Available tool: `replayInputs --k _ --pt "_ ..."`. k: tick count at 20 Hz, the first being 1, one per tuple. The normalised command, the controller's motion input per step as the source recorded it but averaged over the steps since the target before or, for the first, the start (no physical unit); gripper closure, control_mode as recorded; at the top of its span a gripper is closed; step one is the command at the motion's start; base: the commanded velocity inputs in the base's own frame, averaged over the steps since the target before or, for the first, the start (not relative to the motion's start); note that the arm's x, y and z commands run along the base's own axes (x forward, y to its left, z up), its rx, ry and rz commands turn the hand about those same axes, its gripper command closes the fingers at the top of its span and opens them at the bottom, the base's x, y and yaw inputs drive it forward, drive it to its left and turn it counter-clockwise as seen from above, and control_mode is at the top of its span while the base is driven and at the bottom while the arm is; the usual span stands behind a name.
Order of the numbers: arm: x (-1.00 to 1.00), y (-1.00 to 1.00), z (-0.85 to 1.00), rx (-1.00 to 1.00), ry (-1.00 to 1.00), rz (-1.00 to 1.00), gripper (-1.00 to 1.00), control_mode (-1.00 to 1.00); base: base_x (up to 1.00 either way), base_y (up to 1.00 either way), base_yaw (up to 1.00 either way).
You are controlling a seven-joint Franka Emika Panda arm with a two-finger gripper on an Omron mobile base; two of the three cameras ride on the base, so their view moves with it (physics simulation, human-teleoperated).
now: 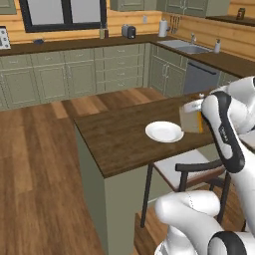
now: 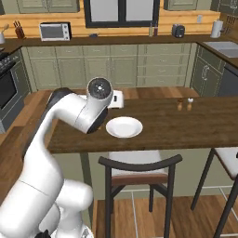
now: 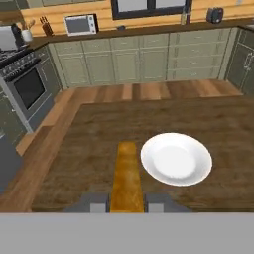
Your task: Start the toaster. Once the lever pops up, take the bread to the plate on the dining counter.
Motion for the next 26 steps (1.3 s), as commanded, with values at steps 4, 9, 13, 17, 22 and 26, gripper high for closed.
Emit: replayInputs --k 4,9,13,17,22,26 --pt "0.15 -0.08 -0.44 0.27 0.03 0.17 1.0 -1.0 0.0 0.0 0.0" --pt "0.82 0.02 -0.25 0.14 0.01 0.02 1.0 -1.0 0.0 0.0 0.0" --pt "0.96 0.09 -0.05 0.0 0.16 0.0 1.0 -1.0 0.0 0.0 0.0" --pt "0.52 -0.07 -0.58 0.0 0.17 0.01 1.0 -1.0 0.0 0.0 0.0" --pt "0.53 -0.05 -0.41 0.04 0.1 0.0 1.0 -1.0 0.0 0.0 0.0" --pt "0.63 0.0 -0.43 0.0 0.03 0.0 1.0 -1.0 0.0 0.0 0.0"
